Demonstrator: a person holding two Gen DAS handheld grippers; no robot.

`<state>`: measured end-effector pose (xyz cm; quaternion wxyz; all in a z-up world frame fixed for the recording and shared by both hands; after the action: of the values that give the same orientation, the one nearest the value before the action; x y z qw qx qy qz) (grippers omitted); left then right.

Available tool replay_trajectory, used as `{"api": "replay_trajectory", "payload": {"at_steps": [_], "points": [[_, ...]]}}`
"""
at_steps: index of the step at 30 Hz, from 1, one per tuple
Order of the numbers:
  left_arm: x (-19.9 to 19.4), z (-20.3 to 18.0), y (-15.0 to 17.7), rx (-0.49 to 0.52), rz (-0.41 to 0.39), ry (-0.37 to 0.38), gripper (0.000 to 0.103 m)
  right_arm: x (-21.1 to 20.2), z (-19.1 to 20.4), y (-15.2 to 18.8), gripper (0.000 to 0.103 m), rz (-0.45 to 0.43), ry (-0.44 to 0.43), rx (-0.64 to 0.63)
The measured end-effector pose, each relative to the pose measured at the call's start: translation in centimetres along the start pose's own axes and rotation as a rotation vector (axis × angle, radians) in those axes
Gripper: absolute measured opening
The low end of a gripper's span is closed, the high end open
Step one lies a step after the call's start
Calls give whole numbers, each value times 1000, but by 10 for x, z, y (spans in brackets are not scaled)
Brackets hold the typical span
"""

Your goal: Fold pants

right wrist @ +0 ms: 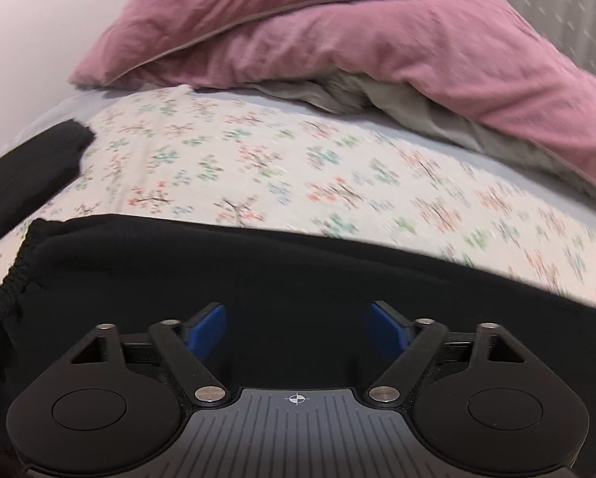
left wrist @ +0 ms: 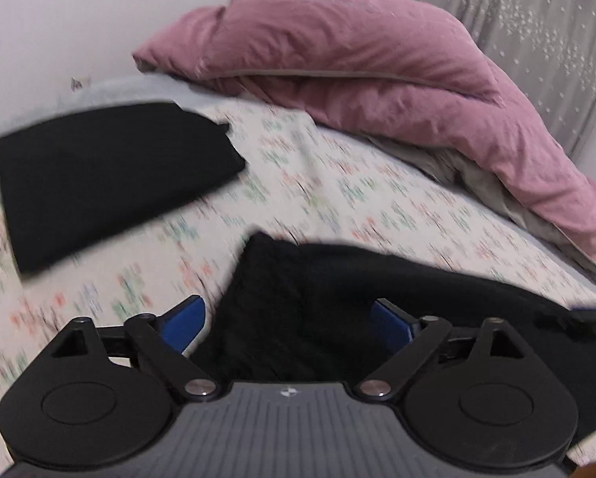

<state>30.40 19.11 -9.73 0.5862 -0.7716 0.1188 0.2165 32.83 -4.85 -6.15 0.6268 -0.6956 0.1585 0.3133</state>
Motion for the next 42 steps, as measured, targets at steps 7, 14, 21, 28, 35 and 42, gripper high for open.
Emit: {"api": "replay_trajectory", "payload": {"at_steps": [7, 14, 21, 28, 35, 42], "points": [[13, -12, 23, 74, 23, -41, 103, 26, 39, -12, 96, 69, -144, -165], [27, 7, 35, 17, 101, -41, 103, 66, 65, -26, 95, 125, -230, -239], [28, 5, 41, 65, 92, -45, 103, 110, 75, -51, 89, 187, -271, -335], [28, 11, 40, 51, 82, -45, 103, 156, 78, -25, 88, 327, -241, -364], [32, 22, 37, 18, 88, -81, 103, 148, 85, -23, 37, 315, -315, -272], [30, 23, 36, 5, 88, -89, 103, 115, 107, -30, 7, 232, -148, -379]]}}
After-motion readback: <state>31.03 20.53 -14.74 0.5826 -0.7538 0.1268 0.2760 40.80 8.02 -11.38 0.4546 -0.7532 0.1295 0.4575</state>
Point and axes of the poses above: each gripper's, at about its wrist camera, not at the fingertips, and x roughly the way its jaws point, z to its left, y to its underside, the point moved 7 cm from there along x, roughly the way its jaws point, and after that the axes turned 14 degrees about -z, right-handed, at the moved point
